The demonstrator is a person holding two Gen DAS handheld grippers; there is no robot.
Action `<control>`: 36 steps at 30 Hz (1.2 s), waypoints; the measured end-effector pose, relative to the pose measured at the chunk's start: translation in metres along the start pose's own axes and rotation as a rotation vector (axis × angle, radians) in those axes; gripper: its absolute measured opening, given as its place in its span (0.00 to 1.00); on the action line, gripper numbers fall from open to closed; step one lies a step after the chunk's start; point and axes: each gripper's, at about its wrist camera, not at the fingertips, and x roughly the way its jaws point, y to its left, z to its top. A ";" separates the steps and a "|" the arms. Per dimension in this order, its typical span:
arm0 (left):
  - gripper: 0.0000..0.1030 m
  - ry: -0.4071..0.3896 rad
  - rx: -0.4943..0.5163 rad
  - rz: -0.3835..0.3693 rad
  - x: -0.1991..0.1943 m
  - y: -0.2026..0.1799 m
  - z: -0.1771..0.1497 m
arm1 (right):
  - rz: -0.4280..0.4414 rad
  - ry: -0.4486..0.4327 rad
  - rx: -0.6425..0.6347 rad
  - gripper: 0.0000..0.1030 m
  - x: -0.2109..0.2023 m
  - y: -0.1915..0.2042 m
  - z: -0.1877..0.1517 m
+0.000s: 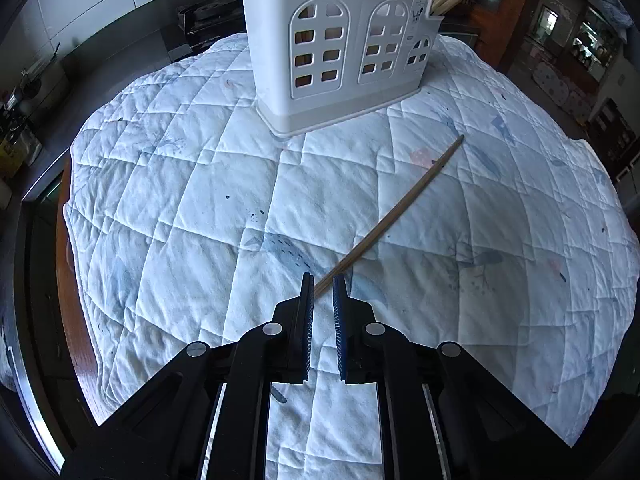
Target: Organize utensils
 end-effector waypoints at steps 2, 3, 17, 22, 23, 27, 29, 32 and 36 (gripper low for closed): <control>0.12 -0.001 0.007 0.000 0.005 0.003 -0.004 | -0.001 -0.006 -0.008 0.17 -0.003 0.000 0.000; 0.14 -0.006 0.016 0.002 0.006 0.003 -0.006 | 0.001 -0.009 -0.012 0.18 -0.005 0.001 0.000; 0.21 -0.056 0.185 0.030 0.017 -0.002 -0.019 | 0.024 -0.027 -0.053 0.23 -0.028 0.011 -0.015; 0.23 -0.074 0.251 0.061 0.017 -0.005 -0.020 | 0.041 -0.030 -0.058 0.24 -0.037 0.014 -0.019; 0.23 -0.074 0.269 0.067 0.016 -0.006 -0.019 | 0.044 -0.031 -0.060 0.24 -0.038 0.015 -0.020; 0.21 -0.054 0.292 0.037 0.019 -0.002 -0.015 | 0.052 -0.034 -0.067 0.24 -0.042 0.019 -0.023; 0.20 -0.052 0.299 0.031 0.019 -0.002 -0.015 | 0.053 -0.035 -0.067 0.24 -0.043 0.019 -0.025; 0.12 -0.062 0.272 0.005 0.017 -0.004 -0.018 | 0.063 -0.029 -0.054 0.24 -0.043 0.019 -0.028; 0.07 -0.087 0.240 -0.026 0.009 -0.014 -0.027 | 0.074 -0.027 -0.046 0.24 -0.046 0.019 -0.032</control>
